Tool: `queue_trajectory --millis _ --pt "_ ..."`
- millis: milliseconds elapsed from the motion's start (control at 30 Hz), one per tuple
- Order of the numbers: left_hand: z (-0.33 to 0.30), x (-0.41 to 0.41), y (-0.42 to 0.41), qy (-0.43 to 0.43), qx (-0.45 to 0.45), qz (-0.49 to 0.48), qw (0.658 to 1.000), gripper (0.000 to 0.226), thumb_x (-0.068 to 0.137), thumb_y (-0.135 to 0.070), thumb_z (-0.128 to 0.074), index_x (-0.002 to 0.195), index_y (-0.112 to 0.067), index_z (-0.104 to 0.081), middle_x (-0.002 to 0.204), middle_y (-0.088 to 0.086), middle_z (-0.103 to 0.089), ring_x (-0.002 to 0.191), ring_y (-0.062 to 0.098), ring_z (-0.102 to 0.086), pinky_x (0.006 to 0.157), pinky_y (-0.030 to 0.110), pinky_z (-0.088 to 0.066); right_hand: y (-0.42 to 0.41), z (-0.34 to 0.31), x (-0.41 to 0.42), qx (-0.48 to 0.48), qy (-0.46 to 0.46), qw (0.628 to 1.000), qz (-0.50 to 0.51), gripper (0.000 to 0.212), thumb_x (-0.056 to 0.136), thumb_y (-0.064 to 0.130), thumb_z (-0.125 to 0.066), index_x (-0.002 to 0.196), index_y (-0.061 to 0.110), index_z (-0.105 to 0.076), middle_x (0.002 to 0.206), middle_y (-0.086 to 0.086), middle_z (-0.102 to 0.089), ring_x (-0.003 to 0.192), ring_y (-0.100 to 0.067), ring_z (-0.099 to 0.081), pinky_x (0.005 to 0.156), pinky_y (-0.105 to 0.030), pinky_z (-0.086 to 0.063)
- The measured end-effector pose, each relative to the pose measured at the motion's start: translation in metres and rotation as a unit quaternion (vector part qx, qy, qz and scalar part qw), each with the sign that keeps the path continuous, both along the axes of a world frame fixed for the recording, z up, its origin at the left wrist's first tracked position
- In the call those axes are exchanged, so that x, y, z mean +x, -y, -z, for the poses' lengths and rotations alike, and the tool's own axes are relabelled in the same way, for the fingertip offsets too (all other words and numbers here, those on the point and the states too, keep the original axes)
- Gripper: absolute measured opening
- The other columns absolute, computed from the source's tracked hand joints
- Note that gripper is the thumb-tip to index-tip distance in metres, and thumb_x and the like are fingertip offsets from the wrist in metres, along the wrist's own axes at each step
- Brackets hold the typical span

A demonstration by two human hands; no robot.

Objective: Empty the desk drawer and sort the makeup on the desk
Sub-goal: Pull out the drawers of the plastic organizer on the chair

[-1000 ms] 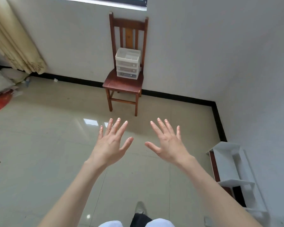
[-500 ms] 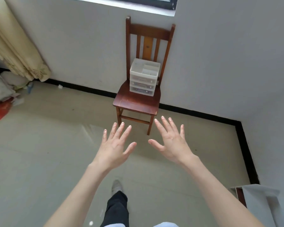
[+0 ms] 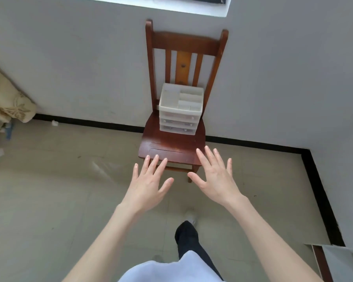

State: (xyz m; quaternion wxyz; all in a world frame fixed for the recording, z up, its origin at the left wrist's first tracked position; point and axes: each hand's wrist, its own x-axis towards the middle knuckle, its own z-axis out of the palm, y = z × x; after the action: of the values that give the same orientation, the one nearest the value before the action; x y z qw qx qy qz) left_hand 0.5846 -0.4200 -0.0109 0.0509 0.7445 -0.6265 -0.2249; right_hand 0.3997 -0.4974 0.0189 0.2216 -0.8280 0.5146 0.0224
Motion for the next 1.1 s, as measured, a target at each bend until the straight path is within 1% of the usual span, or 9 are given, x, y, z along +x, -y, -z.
queue_trajectory --millis 267,467,633,733,833,900,967,1033,1100 --pt "0.027 0.033 0.131 0.018 0.02 -0.023 0.999 0.063 0.095 -0.054 -0.021 0.148 -0.029 0.001 0.156 -0.004 0.009 0.142 0.016 0.019 0.115 0.042 0.008 0.139 0.039 0.039 0.03 0.001 0.999 -0.03 0.069 0.095 0.052 -0.037 0.151 0.029 -0.002 0.159 0.002 0.007 0.145 -0.017 0.015 0.114 -0.05 0.01" --pt "0.06 0.045 0.235 0.022 0.02 -0.036 0.999 0.082 0.074 -0.064 0.005 0.148 -0.028 -0.001 0.156 -0.003 0.011 0.142 0.017 0.018 0.115 0.043 0.007 0.246 0.065 0.056 0.035 -0.021 0.997 -0.068 0.069 0.096 0.051 -0.035 0.151 0.027 -0.001 0.159 0.001 0.008 0.145 -0.018 0.016 0.114 -0.05 0.011" --pt "0.11 0.054 0.298 0.018 0.065 -0.033 0.997 0.062 0.096 -0.05 -0.023 0.149 -0.026 -0.001 0.156 0.0 0.011 0.142 0.019 0.016 0.116 0.045 0.005 0.318 0.109 0.071 0.013 -0.041 0.997 -0.06 0.066 0.097 0.049 -0.034 0.151 0.025 -0.003 0.159 -0.003 0.005 0.145 -0.021 0.014 0.115 -0.05 0.008" --pt "0.149 0.058 0.327 -0.004 0.081 -0.043 0.996 0.062 0.097 -0.047 -0.027 0.149 -0.025 -0.002 0.157 0.0 0.009 0.143 0.02 0.014 0.116 0.045 0.005 0.352 0.148 0.079 -0.007 -0.044 0.997 -0.06 0.066 0.097 0.047 -0.034 0.151 0.023 -0.004 0.159 -0.006 0.005 0.145 -0.022 0.013 0.116 -0.047 0.008" --pt "0.189 0.057 0.349 -0.054 0.108 -0.061 0.991 0.062 0.097 -0.046 -0.028 0.149 -0.023 -0.004 0.157 0.0 0.006 0.143 0.02 0.011 0.115 0.046 0.004 0.371 0.187 0.083 -0.016 -0.052 0.997 -0.058 0.066 0.097 0.045 -0.036 0.151 0.022 -0.005 0.159 -0.008 0.006 0.145 -0.023 0.012 0.116 -0.045 0.008" --pt "0.21 0.053 0.363 -0.127 0.104 -0.103 0.981 0.061 0.097 -0.045 -0.029 0.149 -0.021 -0.008 0.157 0.0 0.001 0.144 0.019 0.008 0.115 0.045 0.003 0.378 0.211 0.084 -0.02 -0.063 0.996 -0.058 0.065 0.097 0.044 -0.036 0.151 0.021 -0.007 0.158 -0.009 0.007 0.146 -0.023 0.011 0.115 -0.043 0.008" --pt "0.223 0.047 0.376 -0.285 0.103 -0.207 0.93 0.061 0.097 -0.045 -0.031 0.149 -0.019 -0.011 0.157 -0.001 -0.007 0.144 0.016 -0.001 0.116 0.04 -0.004 0.381 0.23 0.083 -0.023 -0.065 0.996 -0.055 0.065 0.097 0.043 -0.038 0.151 0.018 -0.011 0.158 -0.01 0.003 0.146 -0.023 0.009 0.116 -0.043 0.007" --pt "0.23 0.045 0.387 -0.467 0.107 -0.329 0.813 0.062 0.096 -0.048 -0.032 0.148 -0.019 -0.016 0.155 -0.001 -0.017 0.142 0.015 -0.016 0.116 0.037 -0.015 0.38 0.244 0.081 -0.035 -0.054 0.997 -0.049 0.064 0.096 0.04 -0.042 0.15 0.016 -0.016 0.158 -0.011 -0.004 0.145 -0.022 0.009 0.116 -0.044 0.003" --pt "0.234 0.046 0.399 -0.604 0.091 -0.408 0.678 0.061 0.096 -0.048 -0.031 0.147 -0.016 -0.019 0.151 0.004 -0.028 0.139 0.018 -0.026 0.113 0.042 -0.025 0.378 0.253 0.08 -0.047 -0.043 0.997 -0.046 0.065 0.096 0.036 -0.045 0.15 0.015 -0.017 0.158 -0.012 -0.009 0.142 -0.019 0.012 0.116 -0.044 0.001"
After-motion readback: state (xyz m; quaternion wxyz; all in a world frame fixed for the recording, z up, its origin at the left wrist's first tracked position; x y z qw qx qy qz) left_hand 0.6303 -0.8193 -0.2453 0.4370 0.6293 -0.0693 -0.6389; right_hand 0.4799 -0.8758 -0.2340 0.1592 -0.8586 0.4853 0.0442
